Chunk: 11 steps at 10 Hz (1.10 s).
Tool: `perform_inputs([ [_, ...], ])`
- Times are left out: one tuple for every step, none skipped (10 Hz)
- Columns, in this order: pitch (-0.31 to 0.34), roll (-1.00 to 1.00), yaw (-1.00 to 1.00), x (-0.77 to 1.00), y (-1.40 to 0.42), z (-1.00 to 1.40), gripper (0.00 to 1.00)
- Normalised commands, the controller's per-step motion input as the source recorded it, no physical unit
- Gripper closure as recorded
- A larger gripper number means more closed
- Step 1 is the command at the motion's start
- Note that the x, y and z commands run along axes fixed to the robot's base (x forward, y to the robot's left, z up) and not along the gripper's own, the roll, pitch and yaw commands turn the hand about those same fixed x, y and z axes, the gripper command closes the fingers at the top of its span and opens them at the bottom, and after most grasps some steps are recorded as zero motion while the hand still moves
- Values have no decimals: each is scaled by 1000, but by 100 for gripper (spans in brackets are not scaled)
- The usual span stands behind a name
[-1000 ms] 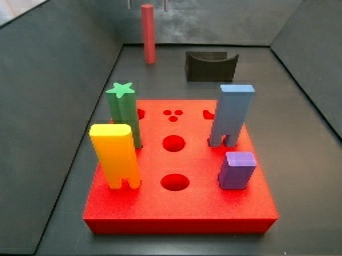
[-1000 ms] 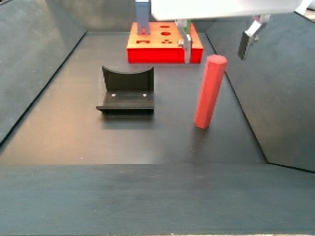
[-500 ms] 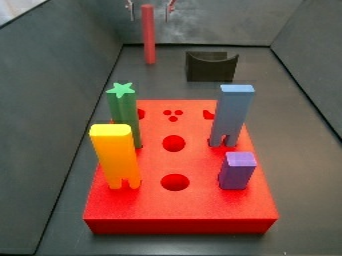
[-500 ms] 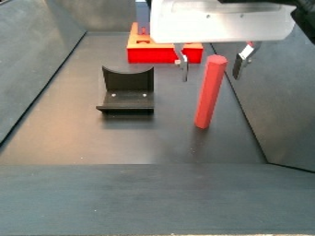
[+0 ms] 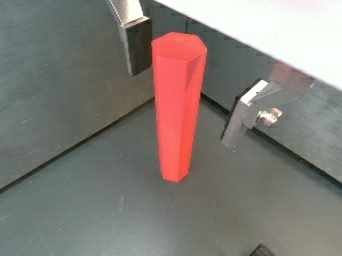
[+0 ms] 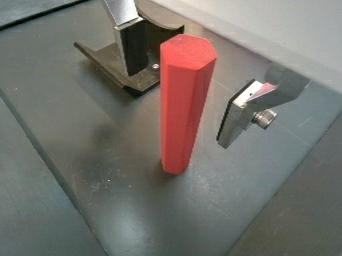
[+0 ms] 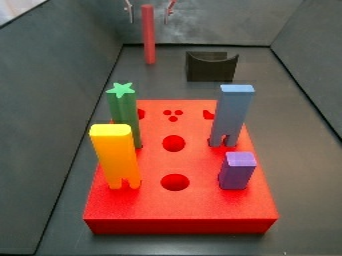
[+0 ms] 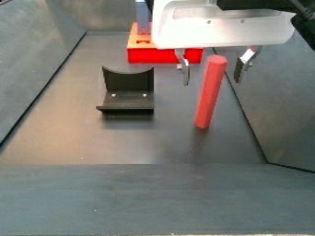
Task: Pick up the hexagon object. Move up. Move to above the board. Insert the hexagon object.
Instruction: Pick up the hexagon object.
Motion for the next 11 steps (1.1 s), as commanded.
perform_inputs([
  [0,0,0,0,0,0,0],
  [0,0,0,0,0,0,100],
  [0,0,0,0,0,0,100],
  [0,0,0,0,0,0,100],
  [0,0,0,0,0,0,100],
  [0,0,0,0,0,0,100],
  [0,0,0,0,0,0,100],
  [0,0,0,0,0,0,100],
  [0,0,0,0,0,0,100],
  [0,0,0,0,0,0,100],
  [0,0,0,0,0,0,100],
])
